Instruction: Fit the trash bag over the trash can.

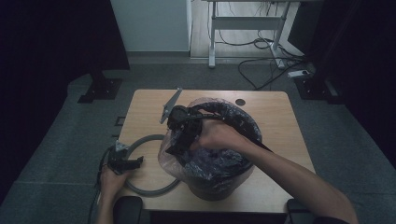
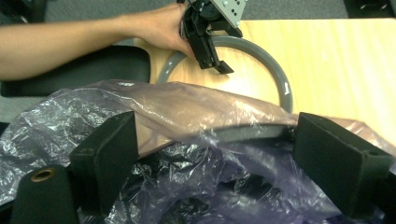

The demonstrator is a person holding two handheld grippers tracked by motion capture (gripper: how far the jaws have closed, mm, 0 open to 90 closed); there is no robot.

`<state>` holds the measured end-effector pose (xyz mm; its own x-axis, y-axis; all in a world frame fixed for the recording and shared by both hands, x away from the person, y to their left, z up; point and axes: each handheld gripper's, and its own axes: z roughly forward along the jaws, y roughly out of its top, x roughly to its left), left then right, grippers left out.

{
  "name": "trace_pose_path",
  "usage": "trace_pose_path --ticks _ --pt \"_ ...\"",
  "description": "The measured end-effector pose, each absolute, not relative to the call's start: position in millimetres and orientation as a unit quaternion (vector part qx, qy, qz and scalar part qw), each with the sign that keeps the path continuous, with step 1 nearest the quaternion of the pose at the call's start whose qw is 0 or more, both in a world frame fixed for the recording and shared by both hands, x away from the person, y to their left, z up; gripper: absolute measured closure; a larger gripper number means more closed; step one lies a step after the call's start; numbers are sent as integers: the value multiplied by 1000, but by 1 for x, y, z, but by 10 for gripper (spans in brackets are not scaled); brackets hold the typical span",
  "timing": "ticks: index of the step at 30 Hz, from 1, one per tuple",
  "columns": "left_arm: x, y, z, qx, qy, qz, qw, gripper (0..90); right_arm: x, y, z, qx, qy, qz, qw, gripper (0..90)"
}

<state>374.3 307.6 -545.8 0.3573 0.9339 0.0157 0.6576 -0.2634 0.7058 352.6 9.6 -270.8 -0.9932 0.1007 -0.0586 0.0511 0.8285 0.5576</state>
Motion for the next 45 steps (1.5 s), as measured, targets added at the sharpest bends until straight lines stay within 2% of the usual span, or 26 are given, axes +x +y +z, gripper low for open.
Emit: trace_pose_path --ticks 5,9,11,18,21,24,28,34,45 --pt "374 308 -546 763 521 222 310 117 355 -5 -257 49 948 311 47 151" --pt "374 308 -546 763 521 222 310 117 359 -22 -253 61 950 301 64 215" --pt "374 308 -546 763 521 223 310 117 362 -27 -260 67 953 291 58 253" --pt "374 308 -546 763 521 222 310 117 374 -18 -310 76 963 257 26 267" --pt "374 308 -546 763 521 222 311 117 374 -12 -322 66 967 246 23 265" --pt "374 308 -546 763 521 222 310 117 373 -15 -314 68 964 257 25 229" --pt "374 308 -546 763 521 222 310 117 372 -30 -287 80 952 294 30 198" --pt "374 308 -546 763 521 223 310 117 370 -53 -257 92 940 325 48 230" --pt "374 308 -546 763 521 222 311 117 359 -15 -273 55 941 334 17 227"
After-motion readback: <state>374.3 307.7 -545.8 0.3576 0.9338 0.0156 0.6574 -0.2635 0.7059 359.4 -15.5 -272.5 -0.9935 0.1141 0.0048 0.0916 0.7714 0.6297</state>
